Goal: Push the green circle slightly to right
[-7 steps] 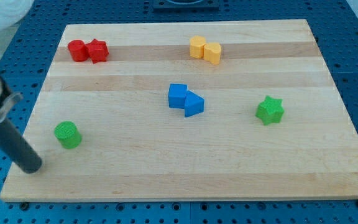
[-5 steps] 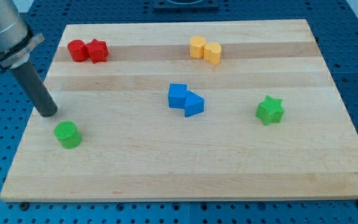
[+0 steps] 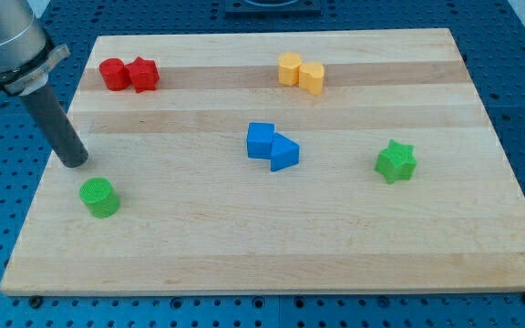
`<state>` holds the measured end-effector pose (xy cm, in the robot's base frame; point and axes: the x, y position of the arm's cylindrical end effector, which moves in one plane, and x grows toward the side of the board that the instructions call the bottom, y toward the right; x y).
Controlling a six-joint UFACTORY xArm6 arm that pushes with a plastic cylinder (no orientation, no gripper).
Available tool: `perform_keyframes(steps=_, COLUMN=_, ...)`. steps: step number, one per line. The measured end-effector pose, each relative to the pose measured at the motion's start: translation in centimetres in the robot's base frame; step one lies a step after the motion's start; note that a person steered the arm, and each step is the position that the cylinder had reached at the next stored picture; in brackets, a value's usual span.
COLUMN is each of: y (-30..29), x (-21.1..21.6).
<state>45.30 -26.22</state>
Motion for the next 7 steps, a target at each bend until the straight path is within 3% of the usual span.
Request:
perform_keyframes(steps=1, y=0.0, x=0.0)
perform_keyframes(steps=2, y=1.5, x=5.2)
perform_keyframes(steps=3, y=1.7, x=7.0)
perform_keyframes(steps=4, y=1.7, x=6.5)
perform_keyframes(steps=7, y=10.5, x=5.4)
